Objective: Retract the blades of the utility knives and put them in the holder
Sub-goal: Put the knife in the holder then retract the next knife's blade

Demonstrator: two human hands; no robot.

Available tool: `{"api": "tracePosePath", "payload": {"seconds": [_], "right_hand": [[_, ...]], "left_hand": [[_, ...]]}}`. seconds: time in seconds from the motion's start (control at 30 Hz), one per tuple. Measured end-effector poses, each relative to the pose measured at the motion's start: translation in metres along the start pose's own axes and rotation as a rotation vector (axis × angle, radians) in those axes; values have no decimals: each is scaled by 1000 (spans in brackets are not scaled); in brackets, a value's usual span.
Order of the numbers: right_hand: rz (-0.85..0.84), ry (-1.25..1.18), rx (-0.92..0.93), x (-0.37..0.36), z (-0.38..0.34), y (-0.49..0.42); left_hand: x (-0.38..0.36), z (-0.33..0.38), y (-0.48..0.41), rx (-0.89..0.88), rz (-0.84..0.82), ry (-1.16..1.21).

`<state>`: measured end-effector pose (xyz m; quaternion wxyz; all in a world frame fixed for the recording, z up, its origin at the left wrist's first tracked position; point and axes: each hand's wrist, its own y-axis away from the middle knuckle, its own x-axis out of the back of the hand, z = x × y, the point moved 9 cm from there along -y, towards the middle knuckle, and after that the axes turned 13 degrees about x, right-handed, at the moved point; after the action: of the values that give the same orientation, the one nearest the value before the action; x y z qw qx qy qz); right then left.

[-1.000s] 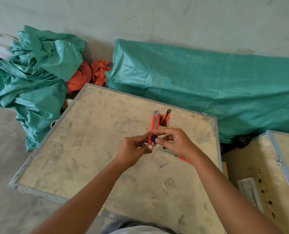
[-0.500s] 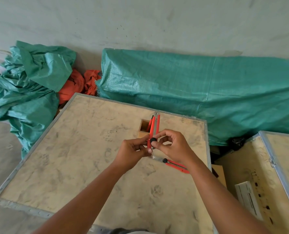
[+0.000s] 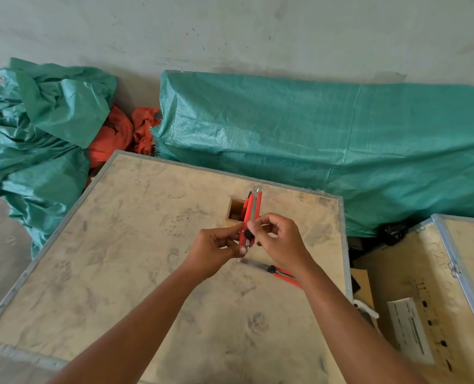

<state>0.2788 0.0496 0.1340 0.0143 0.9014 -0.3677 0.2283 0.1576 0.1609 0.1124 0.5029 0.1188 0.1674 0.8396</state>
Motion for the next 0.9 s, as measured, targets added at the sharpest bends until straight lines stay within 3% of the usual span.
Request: {"api": "tracePosePath", "payload": {"seconds": [0.3,0.53,0.63,0.9], "right_hand": [[140,-27,-40,7,39,-59],[262,171,88,-6,45,-96],[239,236,94,-25,54,-98],[101,349,66,-60,87,-95]], "left_hand": [[22,-8,-63,45,112,-87],[40,-28,-119,154,207,-247],[35,-41,-134,209,169,-328],[28,-48,-143,147,172,-348]]}}
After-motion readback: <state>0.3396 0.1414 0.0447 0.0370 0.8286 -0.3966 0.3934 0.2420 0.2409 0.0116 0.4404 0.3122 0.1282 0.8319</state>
